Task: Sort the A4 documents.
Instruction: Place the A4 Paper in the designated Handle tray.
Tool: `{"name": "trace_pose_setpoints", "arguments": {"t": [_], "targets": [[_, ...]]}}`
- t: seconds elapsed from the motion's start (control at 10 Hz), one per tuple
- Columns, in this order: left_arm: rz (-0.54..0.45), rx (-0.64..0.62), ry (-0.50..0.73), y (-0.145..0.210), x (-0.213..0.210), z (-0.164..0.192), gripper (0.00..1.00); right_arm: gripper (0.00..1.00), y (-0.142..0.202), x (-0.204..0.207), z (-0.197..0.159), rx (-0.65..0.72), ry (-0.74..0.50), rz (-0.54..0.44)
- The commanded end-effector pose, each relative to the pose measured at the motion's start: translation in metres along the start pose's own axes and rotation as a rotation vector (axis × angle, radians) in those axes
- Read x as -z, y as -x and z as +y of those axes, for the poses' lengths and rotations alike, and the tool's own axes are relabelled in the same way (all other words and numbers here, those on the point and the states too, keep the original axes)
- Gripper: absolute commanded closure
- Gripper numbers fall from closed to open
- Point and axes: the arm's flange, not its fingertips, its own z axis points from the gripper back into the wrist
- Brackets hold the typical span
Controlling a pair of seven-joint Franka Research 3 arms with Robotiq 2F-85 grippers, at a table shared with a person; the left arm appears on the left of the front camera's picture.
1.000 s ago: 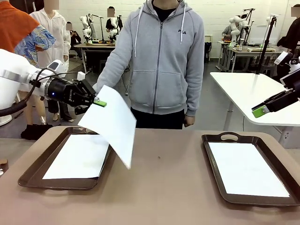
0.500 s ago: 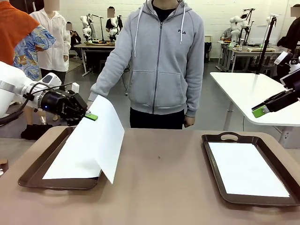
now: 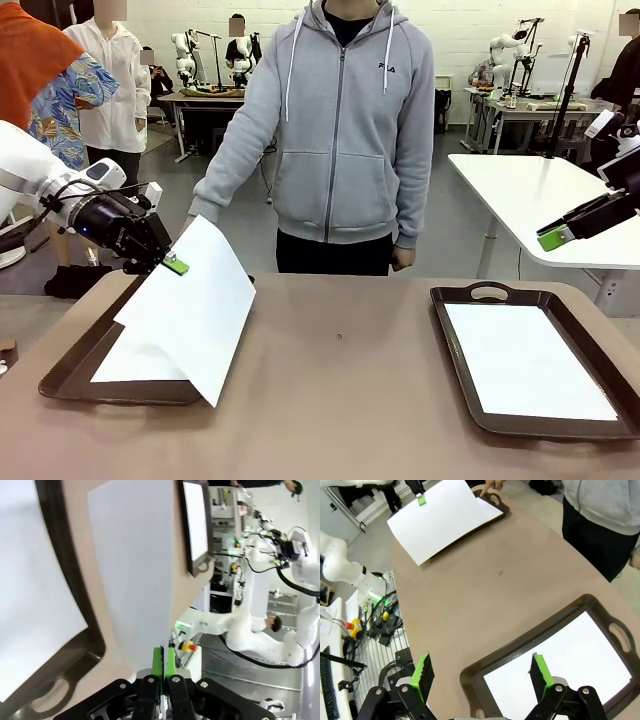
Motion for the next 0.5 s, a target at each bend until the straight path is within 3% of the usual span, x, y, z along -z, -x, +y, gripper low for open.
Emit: {"name": "trace_pose_setpoints", "arguments": {"t": [0.0, 0.4], "targets": [[-0.039, -0.001, -0.085, -0.011, -0.001, 0.008, 0.99, 0.0, 0.0, 0.0, 0.001, -0.003, -0.004, -0.002], [-0.089, -0.07, -0.209, -0.021, -0.006, 0.035, 0.99, 0.0, 0.0, 0.0, 0.001, -0.003, -0.004, -0.002]]}}
